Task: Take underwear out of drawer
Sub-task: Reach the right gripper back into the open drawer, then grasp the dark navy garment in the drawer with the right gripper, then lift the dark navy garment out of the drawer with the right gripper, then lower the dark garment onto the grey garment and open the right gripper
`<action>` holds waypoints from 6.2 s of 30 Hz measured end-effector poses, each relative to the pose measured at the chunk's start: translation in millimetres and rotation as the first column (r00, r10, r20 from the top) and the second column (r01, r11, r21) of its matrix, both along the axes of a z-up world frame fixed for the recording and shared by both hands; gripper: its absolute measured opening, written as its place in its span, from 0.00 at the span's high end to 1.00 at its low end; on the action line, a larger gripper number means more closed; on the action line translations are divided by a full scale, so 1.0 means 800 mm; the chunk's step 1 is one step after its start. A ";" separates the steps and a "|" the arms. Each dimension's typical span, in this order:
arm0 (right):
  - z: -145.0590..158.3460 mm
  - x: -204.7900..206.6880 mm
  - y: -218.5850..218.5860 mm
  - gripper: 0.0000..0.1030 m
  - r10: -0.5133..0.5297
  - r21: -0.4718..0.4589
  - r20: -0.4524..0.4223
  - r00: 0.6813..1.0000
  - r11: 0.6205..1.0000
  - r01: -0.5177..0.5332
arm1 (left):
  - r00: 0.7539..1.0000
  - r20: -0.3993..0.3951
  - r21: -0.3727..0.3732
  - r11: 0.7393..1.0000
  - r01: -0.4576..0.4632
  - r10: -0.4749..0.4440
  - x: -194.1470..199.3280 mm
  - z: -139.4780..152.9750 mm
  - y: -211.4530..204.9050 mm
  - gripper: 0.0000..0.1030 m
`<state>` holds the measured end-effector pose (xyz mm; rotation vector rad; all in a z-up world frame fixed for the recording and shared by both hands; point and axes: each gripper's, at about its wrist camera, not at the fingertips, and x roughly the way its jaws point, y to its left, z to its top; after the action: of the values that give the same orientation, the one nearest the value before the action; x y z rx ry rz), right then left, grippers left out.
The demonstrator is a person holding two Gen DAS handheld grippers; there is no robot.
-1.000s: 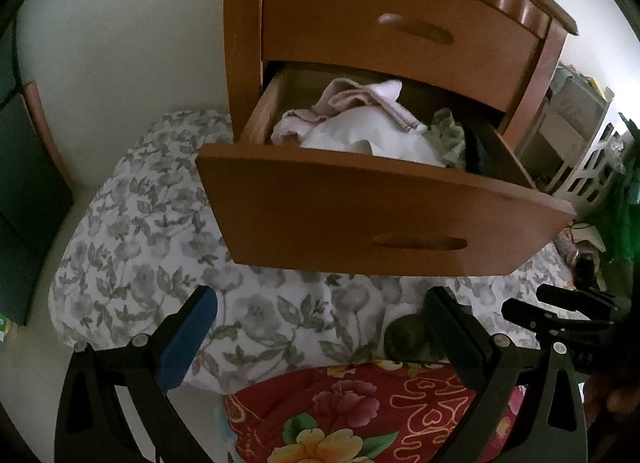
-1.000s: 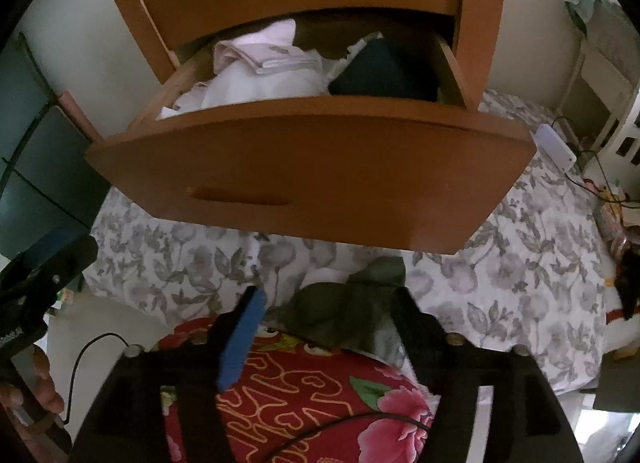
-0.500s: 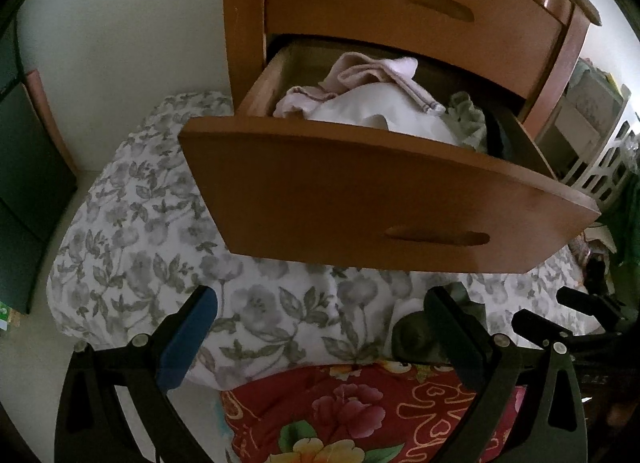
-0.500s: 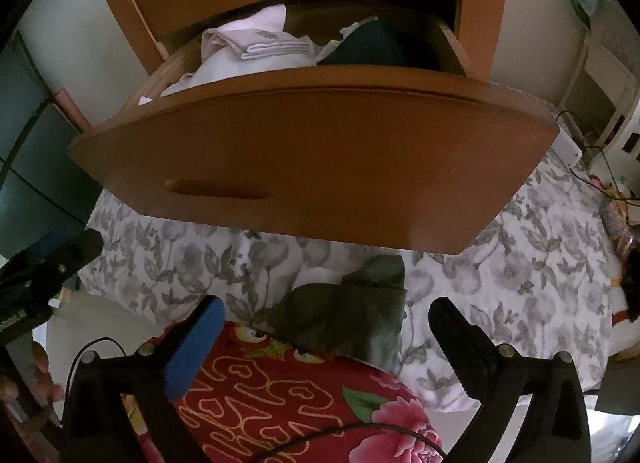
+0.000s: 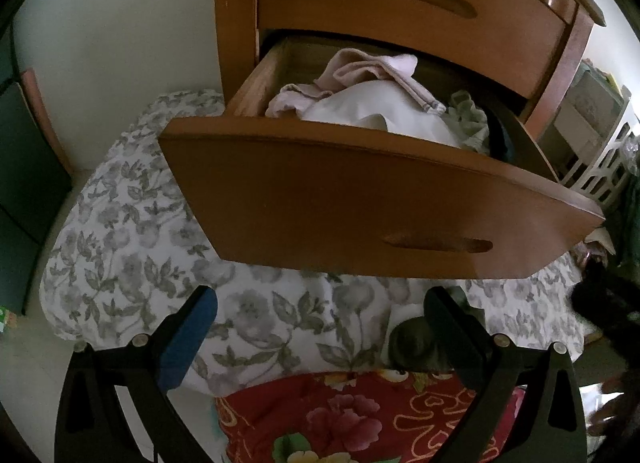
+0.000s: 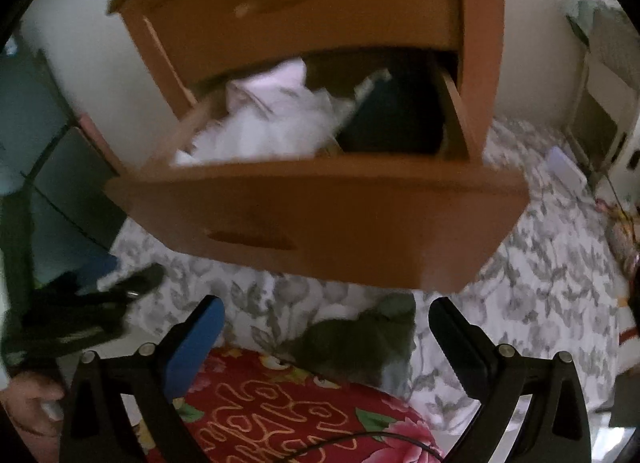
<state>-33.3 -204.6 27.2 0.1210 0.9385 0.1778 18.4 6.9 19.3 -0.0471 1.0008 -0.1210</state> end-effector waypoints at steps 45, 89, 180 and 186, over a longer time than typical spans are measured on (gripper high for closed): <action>0.006 0.210 0.005 0.24 -0.122 -0.217 -0.277 0.953 0.974 0.061 | 0.997 0.058 -0.074 0.996 -0.040 0.044 0.017 -0.005 0.050 0.00; 0.011 0.190 -0.031 0.89 -0.119 -0.303 -0.224 0.967 0.952 0.047 | 0.998 0.030 -0.096 0.994 -0.053 0.056 0.019 -0.013 0.061 0.00; -0.014 0.006 0.041 0.89 0.035 -0.109 -0.203 0.979 0.992 -0.058 | 0.993 0.119 -0.025 0.999 0.027 -0.024 -0.061 0.044 0.012 0.00; -0.042 0.020 0.056 0.87 0.035 -0.137 -0.249 0.968 0.988 -0.071 | 0.993 0.117 -0.025 0.999 0.028 -0.024 -0.062 0.043 0.012 0.00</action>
<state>-17.4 -160.0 -6.6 -0.0179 1.2001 0.1450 -31.0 16.5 53.6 -0.0508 0.8834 -0.1592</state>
